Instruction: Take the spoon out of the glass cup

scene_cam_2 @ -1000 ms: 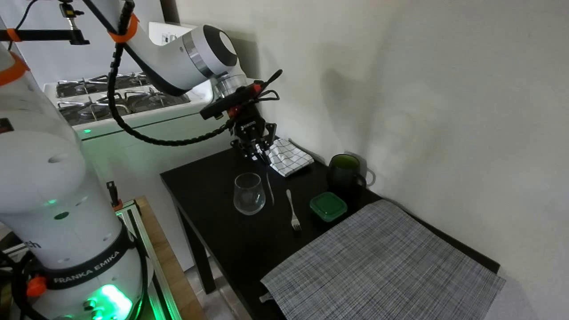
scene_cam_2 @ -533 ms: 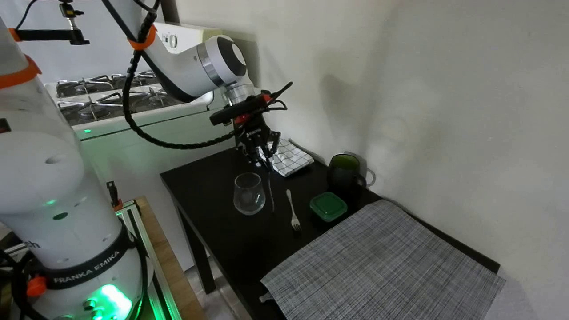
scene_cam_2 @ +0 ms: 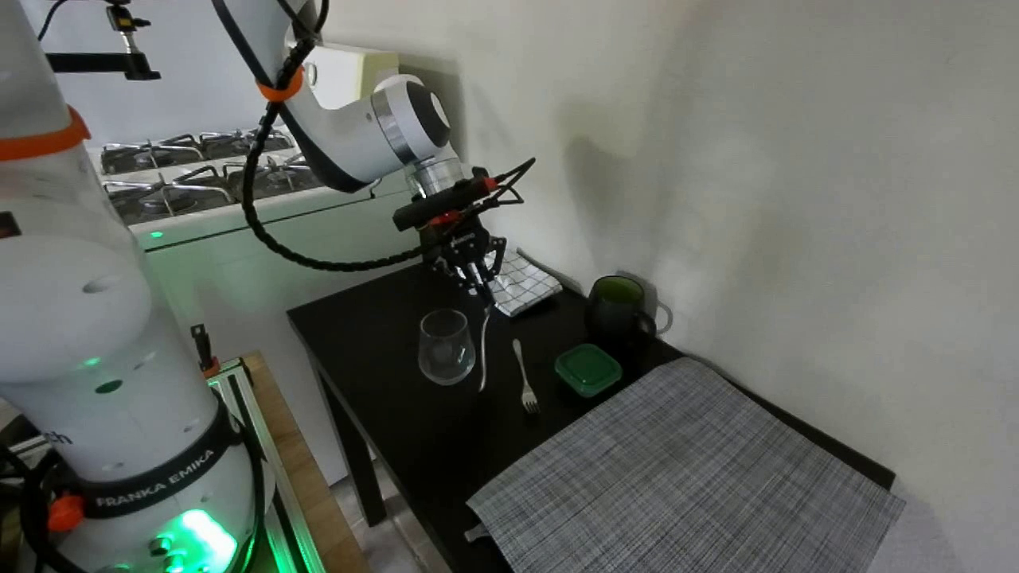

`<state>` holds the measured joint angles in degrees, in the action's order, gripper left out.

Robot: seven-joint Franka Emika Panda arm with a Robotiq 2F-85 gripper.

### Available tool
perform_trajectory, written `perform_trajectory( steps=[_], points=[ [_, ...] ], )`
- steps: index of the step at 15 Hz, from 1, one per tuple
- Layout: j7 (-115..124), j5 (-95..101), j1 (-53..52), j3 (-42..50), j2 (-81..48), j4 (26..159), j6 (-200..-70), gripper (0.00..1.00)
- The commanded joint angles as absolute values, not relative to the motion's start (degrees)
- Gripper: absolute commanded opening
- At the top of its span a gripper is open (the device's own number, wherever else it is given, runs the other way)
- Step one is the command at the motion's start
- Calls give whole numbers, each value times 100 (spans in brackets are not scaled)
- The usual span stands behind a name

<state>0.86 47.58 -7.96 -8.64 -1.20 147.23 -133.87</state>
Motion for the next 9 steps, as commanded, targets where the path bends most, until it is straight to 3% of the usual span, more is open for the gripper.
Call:
perform_trajectory(
  steps=[1,8,9],
  points=[
    [281,4965,-869,-884,-630,14499,-13751,3],
    [277,4964,-954,-859,-986,14196,-13924,3],
    [252,4904,-952,-861,-967,14186,-13935,35]
  ],
)
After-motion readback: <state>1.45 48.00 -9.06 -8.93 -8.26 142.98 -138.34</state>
